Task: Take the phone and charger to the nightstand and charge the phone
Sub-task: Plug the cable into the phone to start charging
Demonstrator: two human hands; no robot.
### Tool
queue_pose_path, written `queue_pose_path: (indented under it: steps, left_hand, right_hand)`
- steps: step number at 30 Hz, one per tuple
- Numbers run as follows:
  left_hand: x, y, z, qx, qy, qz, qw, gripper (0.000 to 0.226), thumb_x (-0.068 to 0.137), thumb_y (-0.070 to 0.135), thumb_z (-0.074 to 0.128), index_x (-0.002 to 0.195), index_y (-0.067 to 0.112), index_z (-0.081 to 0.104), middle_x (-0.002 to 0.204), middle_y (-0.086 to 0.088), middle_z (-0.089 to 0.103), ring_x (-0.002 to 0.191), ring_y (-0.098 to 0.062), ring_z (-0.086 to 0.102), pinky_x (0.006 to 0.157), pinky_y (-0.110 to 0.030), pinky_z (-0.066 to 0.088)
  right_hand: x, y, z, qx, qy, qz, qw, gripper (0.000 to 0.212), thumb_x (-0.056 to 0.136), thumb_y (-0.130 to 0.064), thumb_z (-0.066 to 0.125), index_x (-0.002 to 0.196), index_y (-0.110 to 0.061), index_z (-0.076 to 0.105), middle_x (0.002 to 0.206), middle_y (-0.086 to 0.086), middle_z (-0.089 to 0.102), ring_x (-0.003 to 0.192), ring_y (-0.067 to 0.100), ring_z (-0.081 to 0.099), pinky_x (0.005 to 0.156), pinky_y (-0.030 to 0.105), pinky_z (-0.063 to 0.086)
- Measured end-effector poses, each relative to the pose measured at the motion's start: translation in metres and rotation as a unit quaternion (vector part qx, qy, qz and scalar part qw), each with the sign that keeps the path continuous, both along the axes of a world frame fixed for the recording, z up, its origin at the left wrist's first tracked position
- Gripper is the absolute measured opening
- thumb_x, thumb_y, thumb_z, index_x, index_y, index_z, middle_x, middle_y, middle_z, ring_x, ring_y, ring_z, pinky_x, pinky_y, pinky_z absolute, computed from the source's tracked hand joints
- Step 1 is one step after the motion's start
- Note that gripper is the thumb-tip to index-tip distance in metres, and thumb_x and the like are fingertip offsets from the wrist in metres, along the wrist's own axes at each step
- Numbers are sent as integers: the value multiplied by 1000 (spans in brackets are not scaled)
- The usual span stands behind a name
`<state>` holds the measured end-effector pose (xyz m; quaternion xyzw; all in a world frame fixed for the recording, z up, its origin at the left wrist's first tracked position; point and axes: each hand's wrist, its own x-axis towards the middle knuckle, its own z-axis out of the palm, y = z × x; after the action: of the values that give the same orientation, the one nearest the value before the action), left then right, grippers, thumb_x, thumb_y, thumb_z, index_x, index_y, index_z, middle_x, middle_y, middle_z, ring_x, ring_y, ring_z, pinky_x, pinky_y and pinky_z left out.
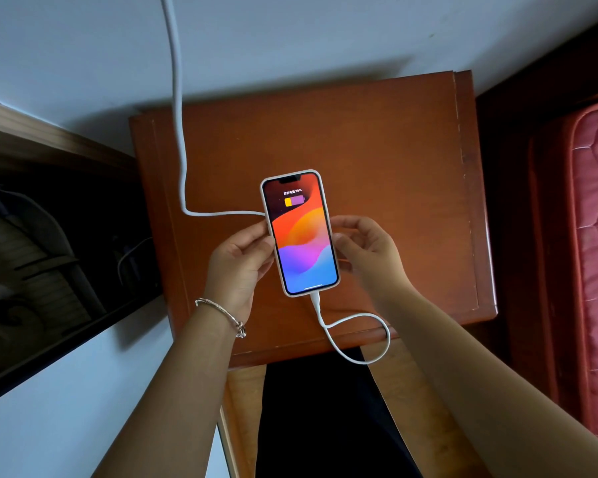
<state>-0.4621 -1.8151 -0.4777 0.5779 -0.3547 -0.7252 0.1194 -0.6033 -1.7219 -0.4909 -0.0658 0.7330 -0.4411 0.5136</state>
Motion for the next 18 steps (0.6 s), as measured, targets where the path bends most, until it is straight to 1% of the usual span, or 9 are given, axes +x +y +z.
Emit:
queue_pose_path:
  steps: [3, 6, 9, 12, 15, 18]
  left_hand:
    - [1, 1, 0, 2, -6, 6, 1000, 19, 87, 21, 61, 99, 33, 70, 100, 8, 74, 102, -14, 66, 65, -16, 51]
    - [-1, 1, 0, 20, -3, 19, 1000, 20, 86, 19, 62, 102, 28, 70, 101, 3, 74, 98, -14, 68, 67, -23, 56]
    - [-5, 1, -1, 33, -2, 46, 998, 20, 85, 15, 63, 100, 25, 71, 102, -1, 74, 97, -16, 69, 64, -27, 57]
    - [-11, 0, -4, 21, -22, 59, 998, 18, 86, 13, 62, 98, 23, 71, 101, -1, 74, 98, -18, 68, 66, -29, 58]
    - [-18, -3, -8, 9, -34, 69, 997, 16, 85, 14, 64, 90, 26, 72, 98, 3, 74, 96, -16, 69, 63, -27, 57]
    - [-24, -7, -12, -2, -46, 69, 997, 16, 85, 14, 65, 95, 24, 72, 96, 5, 75, 91, -11, 70, 60, -26, 57]
  right_hand:
    - [0, 0, -1, 2, 5, 0, 1000, 15, 95, -14, 52, 92, -26, 60, 80, -7, 72, 78, 7, 70, 63, 28, 57]
    - [0, 0, -1, 8, 8, -2, 1000, 14, 95, -15, 53, 91, -27, 60, 80, -8, 73, 78, 5, 71, 61, 26, 58]
    - [-1, -1, -2, 19, 14, -7, 1000, 12, 95, -17, 53, 92, -25, 61, 86, -4, 73, 81, 7, 71, 61, 26, 58]
    - [-5, -4, -3, 28, 21, -13, 999, 9, 94, -17, 54, 97, -19, 63, 89, -1, 73, 83, 9, 72, 63, 27, 59]
    - [-10, -6, -5, 40, 34, -19, 998, 11, 93, -19, 56, 98, -17, 65, 87, -3, 73, 80, 6, 72, 62, 26, 60]
    - [-14, -11, -7, 48, 44, -24, 998, 11, 94, -20, 55, 98, -18, 65, 89, -3, 73, 81, 5, 71, 64, 27, 60]
